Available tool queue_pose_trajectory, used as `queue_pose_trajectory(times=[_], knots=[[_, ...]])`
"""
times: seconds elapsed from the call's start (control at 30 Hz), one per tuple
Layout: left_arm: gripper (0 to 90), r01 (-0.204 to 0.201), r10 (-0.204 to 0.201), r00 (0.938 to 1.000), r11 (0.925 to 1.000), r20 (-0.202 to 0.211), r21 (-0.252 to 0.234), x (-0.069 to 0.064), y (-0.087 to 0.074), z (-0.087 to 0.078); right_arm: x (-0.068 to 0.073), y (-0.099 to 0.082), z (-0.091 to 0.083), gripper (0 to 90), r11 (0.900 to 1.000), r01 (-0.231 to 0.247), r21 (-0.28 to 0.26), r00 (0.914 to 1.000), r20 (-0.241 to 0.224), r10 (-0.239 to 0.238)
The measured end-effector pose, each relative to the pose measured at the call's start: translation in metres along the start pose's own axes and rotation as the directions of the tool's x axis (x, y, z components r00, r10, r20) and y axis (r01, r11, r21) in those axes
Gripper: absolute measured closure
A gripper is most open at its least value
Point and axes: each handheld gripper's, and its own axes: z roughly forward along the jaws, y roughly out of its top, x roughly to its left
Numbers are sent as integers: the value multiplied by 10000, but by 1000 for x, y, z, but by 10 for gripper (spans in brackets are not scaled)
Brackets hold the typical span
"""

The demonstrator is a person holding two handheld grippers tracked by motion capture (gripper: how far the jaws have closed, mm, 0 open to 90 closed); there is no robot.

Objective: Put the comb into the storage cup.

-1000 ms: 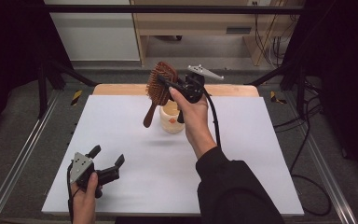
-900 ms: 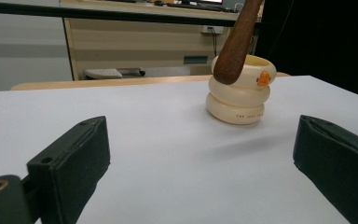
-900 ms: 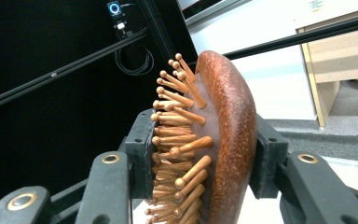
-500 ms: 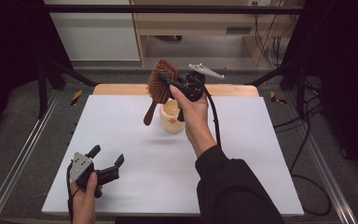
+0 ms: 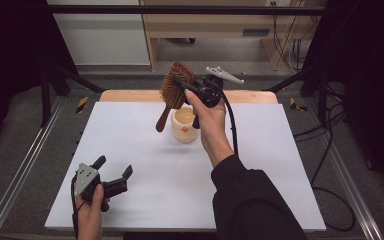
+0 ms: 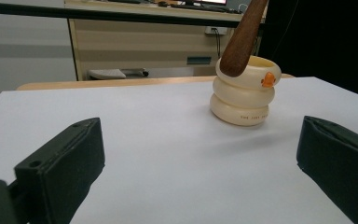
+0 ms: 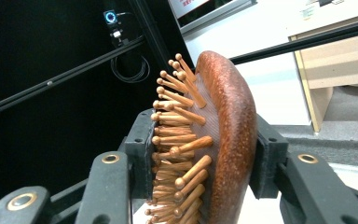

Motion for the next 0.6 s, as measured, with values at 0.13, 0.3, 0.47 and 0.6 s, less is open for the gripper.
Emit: queue_pose_trajectory(times=[0.13, 0.3, 0.47, 0.6], knots=[[9, 23, -23, 10000, 10000, 4, 7, 0, 0, 0, -1, 3, -2, 523, 9999, -24, -159, 10000, 49, 25], [11, -61, 61, 10000, 10000, 24, 13, 0, 0, 0, -2, 9, -6, 523, 9994, -19, -338, 10000, 96, 22], [12, -68, 68, 10000, 10000, 40, 22, -1, 0, 1, -4, 13, -9, 523, 9989, -30, -470, 9998, 193, 39], [14, -66, 66, 10000, 10000, 60, 31, 0, 0, 1, -6, 14, -10, 523, 9989, 61, -457, 9996, 288, -48]])
